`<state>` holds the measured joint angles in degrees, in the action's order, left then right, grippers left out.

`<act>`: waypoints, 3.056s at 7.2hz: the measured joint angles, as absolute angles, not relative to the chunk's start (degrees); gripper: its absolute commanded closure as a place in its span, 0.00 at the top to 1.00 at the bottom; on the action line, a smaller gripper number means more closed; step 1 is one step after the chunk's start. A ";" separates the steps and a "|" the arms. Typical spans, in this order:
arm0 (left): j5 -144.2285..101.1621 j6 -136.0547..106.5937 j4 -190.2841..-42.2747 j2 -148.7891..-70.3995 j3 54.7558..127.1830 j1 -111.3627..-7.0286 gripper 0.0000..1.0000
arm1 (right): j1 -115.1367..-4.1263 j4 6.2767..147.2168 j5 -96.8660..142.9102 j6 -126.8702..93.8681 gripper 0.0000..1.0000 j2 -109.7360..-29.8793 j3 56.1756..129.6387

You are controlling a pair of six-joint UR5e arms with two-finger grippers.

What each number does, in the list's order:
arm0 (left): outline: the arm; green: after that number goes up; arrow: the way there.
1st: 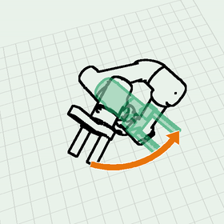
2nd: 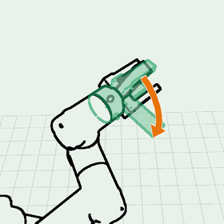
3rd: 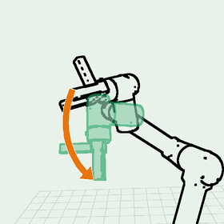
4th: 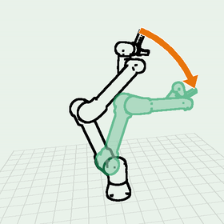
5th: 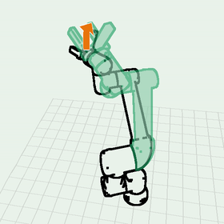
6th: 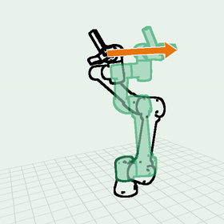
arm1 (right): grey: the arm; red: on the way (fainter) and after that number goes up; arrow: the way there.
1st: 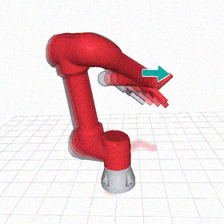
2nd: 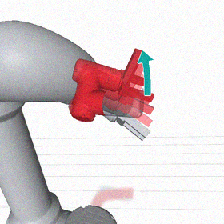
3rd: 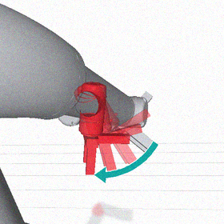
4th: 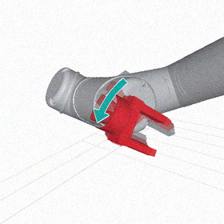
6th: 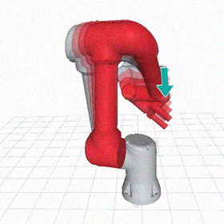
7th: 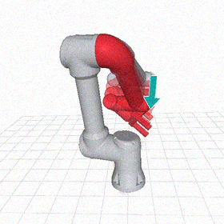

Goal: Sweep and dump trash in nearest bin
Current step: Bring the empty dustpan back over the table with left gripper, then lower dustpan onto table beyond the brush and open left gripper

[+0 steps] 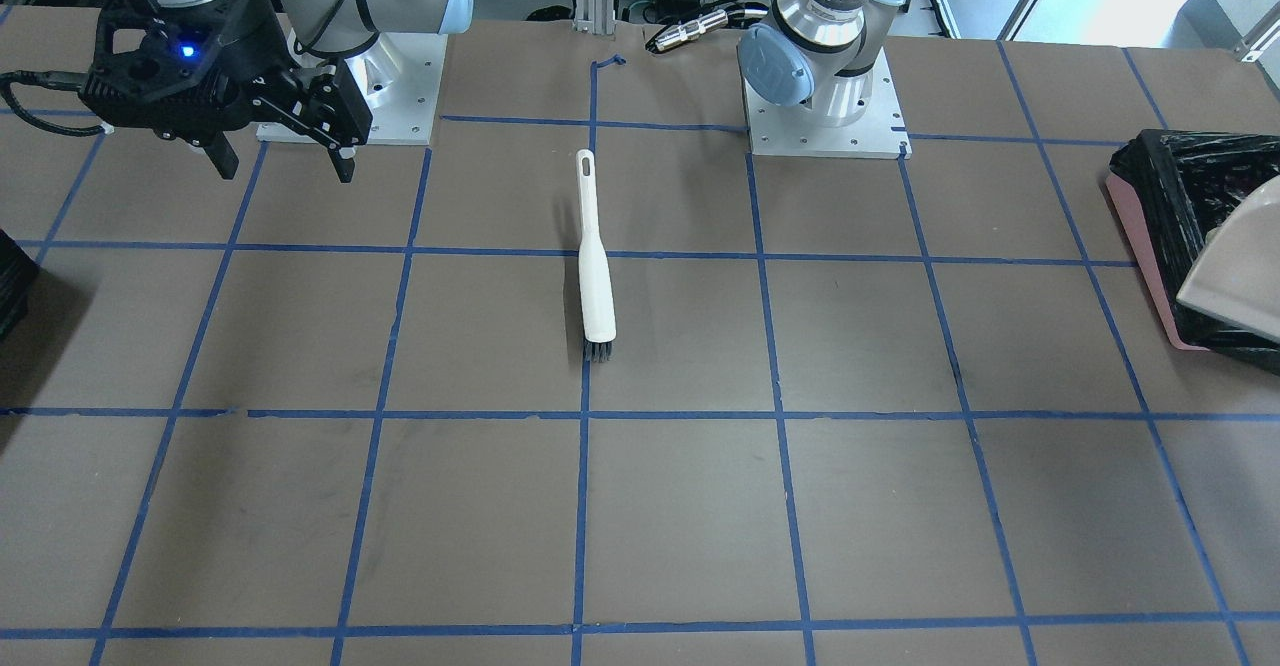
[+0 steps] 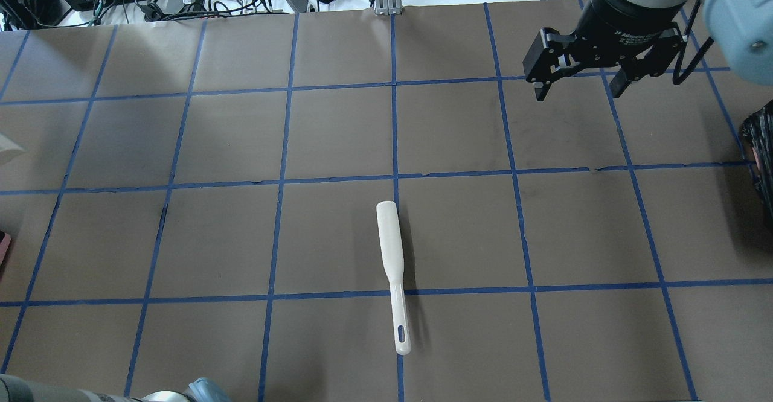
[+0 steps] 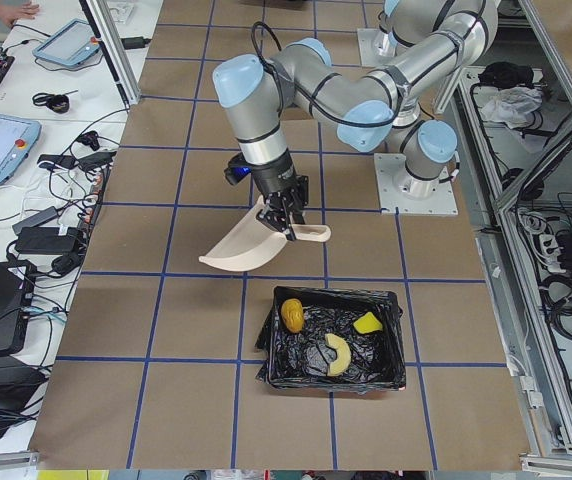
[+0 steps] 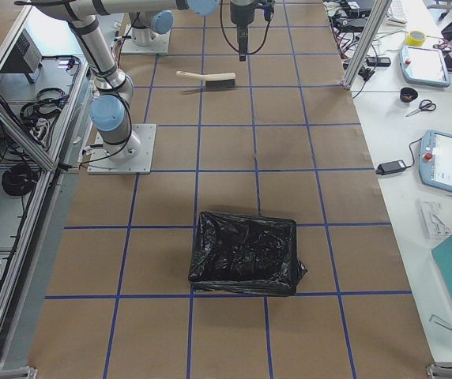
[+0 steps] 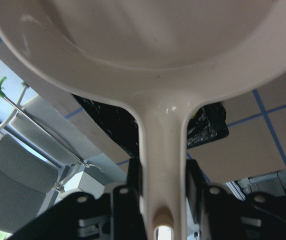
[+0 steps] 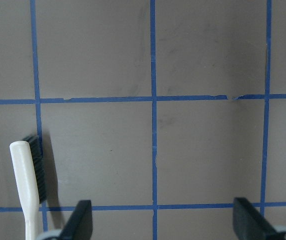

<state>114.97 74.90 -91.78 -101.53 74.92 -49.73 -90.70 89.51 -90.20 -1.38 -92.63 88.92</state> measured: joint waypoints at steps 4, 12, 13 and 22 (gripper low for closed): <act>105.84 47.41 -92.61 -100.79 77.96 -66.65 0.00 | -90.85 89.50 -90.25 -1.05 1.00 -92.65 89.01; 91.11 4.03 -83.55 -110.40 81.54 -98.50 0.00 | -91.05 89.47 -90.26 -0.88 1.00 -92.69 88.95; 90.24 1.84 -80.64 -112.59 81.56 -100.92 0.00 | -91.05 89.47 -90.26 -0.88 1.00 -92.67 88.95; 89.31 -14.22 -69.33 -122.91 81.68 -111.26 0.00 | -91.05 89.47 -90.35 0.78 1.00 -92.62 89.03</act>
